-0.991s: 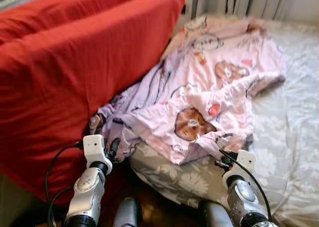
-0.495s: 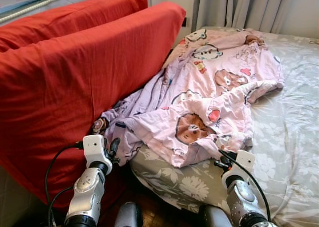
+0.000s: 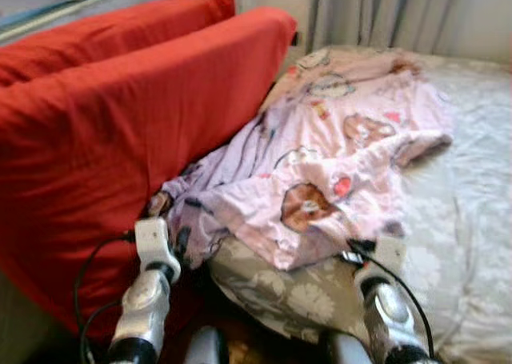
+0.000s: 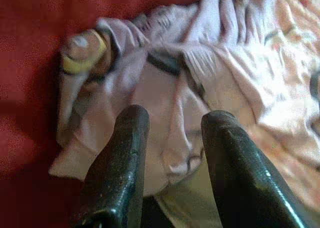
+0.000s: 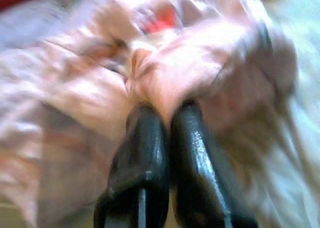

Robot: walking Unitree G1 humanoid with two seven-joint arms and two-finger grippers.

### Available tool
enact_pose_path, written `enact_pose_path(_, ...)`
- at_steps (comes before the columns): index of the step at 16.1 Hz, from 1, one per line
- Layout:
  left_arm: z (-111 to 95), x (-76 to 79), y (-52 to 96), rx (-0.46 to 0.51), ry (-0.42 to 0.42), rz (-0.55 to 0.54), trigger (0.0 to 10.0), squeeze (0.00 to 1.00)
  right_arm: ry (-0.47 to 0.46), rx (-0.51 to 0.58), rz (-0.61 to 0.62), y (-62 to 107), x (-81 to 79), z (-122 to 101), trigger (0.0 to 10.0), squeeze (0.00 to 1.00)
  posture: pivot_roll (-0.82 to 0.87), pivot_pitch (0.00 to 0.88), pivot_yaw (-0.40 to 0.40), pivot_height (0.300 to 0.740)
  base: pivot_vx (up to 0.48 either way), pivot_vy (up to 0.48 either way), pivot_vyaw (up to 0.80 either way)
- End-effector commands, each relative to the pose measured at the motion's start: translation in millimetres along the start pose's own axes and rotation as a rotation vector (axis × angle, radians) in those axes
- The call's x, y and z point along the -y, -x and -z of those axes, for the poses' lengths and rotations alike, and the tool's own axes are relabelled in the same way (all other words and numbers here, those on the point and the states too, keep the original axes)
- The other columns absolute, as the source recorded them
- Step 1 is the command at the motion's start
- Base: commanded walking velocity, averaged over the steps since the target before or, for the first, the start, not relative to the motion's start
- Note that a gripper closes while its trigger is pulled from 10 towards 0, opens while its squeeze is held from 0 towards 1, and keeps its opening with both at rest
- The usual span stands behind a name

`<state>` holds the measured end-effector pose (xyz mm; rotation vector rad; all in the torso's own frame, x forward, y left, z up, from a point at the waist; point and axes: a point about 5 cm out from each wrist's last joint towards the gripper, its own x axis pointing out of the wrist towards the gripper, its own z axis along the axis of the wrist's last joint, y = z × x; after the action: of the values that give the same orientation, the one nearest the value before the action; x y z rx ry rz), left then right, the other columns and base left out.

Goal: Clean up the room

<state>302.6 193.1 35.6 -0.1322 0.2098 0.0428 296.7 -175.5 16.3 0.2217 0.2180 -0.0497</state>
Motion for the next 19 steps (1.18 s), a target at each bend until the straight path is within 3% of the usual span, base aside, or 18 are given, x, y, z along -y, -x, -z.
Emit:
enact_pose_path(1, 8, -7.8, 3.9, -0.028, -0.013, -0.028, 10.0, 0.00, 0.012, 0.032, -0.023, -1.9, -3.1, -6, 10.0, 0.00, 0.02, 0.000, 0.041, 0.648, 0.000, 0.000, 0.00)
enact_pose_path(9, 24, -12.7, 8.3, -0.074, -0.014, -0.052, 10.0, 0.00, 0.016, 0.034, -0.029, 0.8, -1.1, -4, 10.0, 0.00, 0.02, 0.000, 0.036, 0.738, 0.000, 0.000, 0.00)
enact_pose_path(15, 47, -30.8, 21.2, -0.201, -0.035, -0.109, 10.0, 0.00, 0.028, 0.035, -0.025, 0.4, 0.5, -5, 10.0, 0.00, 0.02, 0.000, 0.045, 0.740, 0.000, 0.000, 0.00)
enact_pose_path(19, 62, -33.2, 29.0, -0.288, -0.040, -0.133, 10.0, 0.00, 0.057, 0.003, -0.009, 1.3, 3.0, -1, 10.0, 0.00, 0.03, 0.000, 0.046, 0.740, 0.000, 0.000, 0.00)
